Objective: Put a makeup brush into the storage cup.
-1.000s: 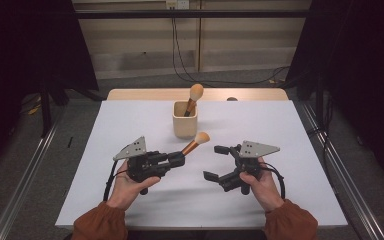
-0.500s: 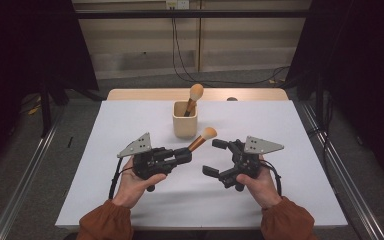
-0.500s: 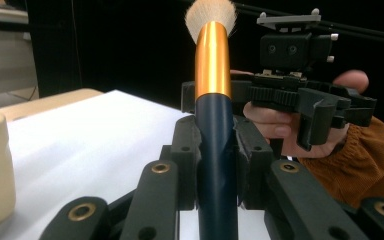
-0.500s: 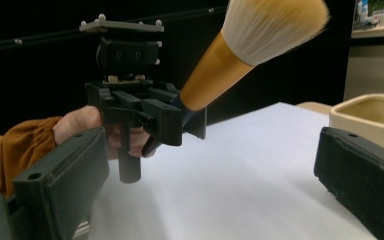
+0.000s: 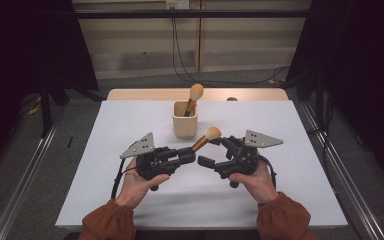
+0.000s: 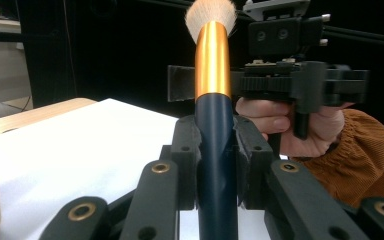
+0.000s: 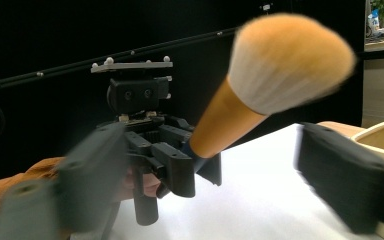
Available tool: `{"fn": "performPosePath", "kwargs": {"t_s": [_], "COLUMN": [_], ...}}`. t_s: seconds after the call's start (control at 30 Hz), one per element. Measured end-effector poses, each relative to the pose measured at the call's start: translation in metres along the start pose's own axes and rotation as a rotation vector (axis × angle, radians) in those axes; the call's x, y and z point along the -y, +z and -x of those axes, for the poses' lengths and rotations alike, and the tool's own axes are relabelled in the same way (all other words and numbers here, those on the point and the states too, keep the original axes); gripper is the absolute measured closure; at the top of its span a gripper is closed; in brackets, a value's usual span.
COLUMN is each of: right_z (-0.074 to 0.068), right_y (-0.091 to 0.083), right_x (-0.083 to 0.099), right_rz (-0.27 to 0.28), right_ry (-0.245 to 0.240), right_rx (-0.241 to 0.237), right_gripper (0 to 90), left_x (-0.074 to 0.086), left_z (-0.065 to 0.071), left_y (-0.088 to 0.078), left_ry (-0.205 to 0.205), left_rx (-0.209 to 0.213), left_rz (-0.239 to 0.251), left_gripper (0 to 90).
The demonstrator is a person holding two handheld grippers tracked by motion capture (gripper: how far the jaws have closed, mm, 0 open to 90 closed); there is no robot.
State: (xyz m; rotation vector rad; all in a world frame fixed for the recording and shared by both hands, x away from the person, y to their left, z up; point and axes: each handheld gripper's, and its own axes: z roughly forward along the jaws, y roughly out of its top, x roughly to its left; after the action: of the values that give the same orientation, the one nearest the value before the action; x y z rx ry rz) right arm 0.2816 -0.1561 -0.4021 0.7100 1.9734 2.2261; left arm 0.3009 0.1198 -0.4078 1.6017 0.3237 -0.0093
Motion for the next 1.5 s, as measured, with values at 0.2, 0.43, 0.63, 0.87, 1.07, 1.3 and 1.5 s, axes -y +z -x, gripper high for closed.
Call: {"fn": "performPosePath", "kwargs": {"t_s": [0.2,0.43,0.63,0.87,1.07,1.3,1.5], "right_z": [0.003,0.005,0.009,0.012,0.012,0.013,0.013], "right_y": [0.002,0.006,0.006,0.005,0.005,0.006,0.005], "right_x": [0.002,0.004,0.008,0.010,0.010,0.011,0.010], "right_rz": [0.008,0.020,0.027,0.024,0.023,0.013,0.009], "right_ry": [0.035,0.065,0.104,0.130,0.103,0.092,0.086], "right_rx": [-0.008,-0.041,-0.050,-0.078,-0.074,-0.070,-0.062], "right_gripper": [41.1,59.0,68.2,70.9,72.1,72.7,72.8], "left_x": [0.002,0.004,0.006,0.008,0.008,0.010,0.011], "left_z": [0.000,0.000,-0.001,-0.001,-0.002,-0.003,-0.003], "left_y": [0.000,0.001,0.003,0.003,0.004,0.006,0.006], "left_ry": [0.000,0.007,0.011,0.023,0.021,0.013,0.009], "left_rx": [0.006,0.013,0.017,0.017,0.004,-0.014,-0.031], "left_rz": [-0.005,-0.014,-0.027,-0.042,-0.047,-0.062,-0.070], "left_gripper": [74.6,74.6,74.4,74.1,72.3,70.7,65.9]}}
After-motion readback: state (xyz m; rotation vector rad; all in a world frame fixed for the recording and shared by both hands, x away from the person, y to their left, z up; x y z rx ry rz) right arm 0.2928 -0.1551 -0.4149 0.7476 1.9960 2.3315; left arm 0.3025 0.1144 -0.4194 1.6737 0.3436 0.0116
